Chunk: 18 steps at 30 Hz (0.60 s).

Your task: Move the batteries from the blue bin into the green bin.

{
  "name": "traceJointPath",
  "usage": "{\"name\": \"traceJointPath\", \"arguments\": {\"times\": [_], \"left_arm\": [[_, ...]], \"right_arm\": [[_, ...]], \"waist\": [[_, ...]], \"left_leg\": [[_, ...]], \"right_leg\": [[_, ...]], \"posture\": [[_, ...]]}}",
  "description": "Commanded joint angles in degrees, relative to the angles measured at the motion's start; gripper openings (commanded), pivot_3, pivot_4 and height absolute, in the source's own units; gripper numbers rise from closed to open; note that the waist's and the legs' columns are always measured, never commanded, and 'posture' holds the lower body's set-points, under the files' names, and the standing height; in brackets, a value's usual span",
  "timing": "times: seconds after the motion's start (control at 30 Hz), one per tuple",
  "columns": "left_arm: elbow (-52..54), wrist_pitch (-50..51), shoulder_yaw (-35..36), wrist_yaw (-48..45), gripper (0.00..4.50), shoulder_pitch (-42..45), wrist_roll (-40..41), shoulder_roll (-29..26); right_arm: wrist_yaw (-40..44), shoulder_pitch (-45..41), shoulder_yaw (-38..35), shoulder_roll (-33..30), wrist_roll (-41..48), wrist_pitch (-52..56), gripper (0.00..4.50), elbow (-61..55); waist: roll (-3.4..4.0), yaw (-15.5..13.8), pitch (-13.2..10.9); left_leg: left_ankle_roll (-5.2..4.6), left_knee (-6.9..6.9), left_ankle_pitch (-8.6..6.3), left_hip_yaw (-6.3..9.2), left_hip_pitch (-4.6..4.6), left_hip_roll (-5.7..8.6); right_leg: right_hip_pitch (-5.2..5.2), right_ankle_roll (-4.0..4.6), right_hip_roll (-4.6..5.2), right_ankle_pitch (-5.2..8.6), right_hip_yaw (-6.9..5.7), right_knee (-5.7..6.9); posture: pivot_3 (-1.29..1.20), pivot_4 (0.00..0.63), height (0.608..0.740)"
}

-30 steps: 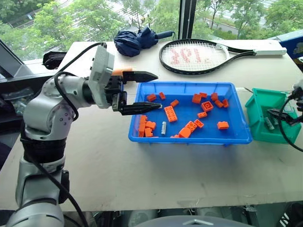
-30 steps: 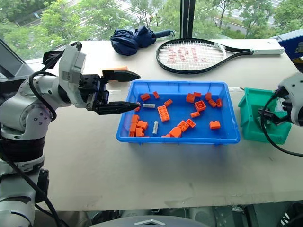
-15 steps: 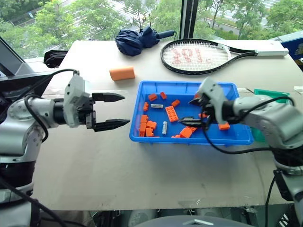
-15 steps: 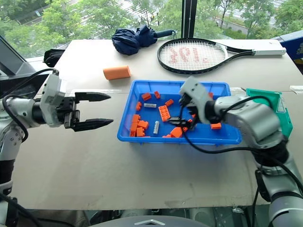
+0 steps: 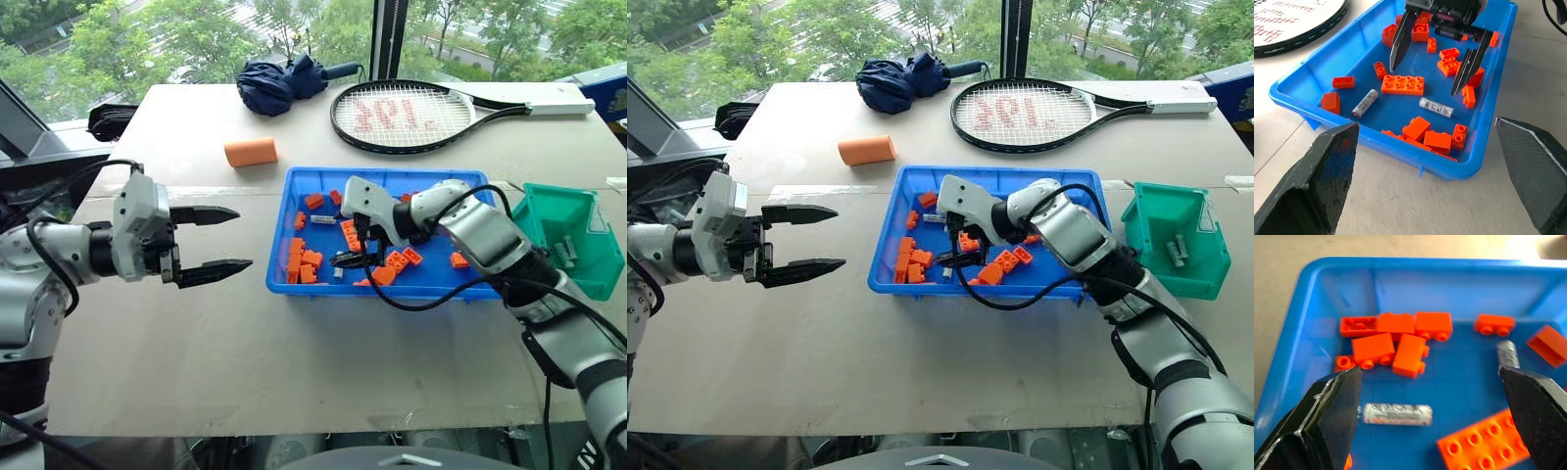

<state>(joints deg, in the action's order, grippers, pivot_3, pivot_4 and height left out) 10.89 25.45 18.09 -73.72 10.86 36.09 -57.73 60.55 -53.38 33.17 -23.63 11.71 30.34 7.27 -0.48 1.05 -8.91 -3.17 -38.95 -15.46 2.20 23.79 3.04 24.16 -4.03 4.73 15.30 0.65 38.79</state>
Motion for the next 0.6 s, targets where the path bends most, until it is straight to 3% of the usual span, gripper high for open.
{"name": "traceJointPath", "arguments": {"times": [0.03,0.2,0.6], "left_arm": [[1.9,-0.3,2.4,0.6,4.50,0.0,1.0,-0.3],[1.9,-0.2,2.5,0.9,4.50,0.6,1.4,-0.5],[1.2,-0.7,2.3,1.1,4.50,1.7,1.2,-0.6]], "right_arm": [[4.6,-3.2,0.8,1.1,-4.7,-10.9,4.49,7.2],[11.5,-6.0,2.9,2.2,-9.6,-19.1,4.49,15.4],[13.3,-7.5,1.9,8.7,-17.0,-28.9,4.49,28.7]], "waist": [[0.00,0.0,0.0],[0.01,0.3,0.0],[0.01,1.4,0.0]], "left_leg": [[0.01,0.00,0.01,0.00,0.00,0.00],[0.06,0.00,0.03,0.00,-0.01,0.00],[0.16,0.12,0.07,0.02,-0.01,-0.04]], "right_leg": [[0.00,0.00,-0.01,0.00,-0.01,0.00],[0.08,0.00,-0.06,0.00,-0.15,0.02],[0.12,0.01,-0.09,0.00,-0.12,0.05]], "posture": [[0.00,0.150,0.740],[0.00,0.150,0.740],[0.00,0.150,0.740]]}}
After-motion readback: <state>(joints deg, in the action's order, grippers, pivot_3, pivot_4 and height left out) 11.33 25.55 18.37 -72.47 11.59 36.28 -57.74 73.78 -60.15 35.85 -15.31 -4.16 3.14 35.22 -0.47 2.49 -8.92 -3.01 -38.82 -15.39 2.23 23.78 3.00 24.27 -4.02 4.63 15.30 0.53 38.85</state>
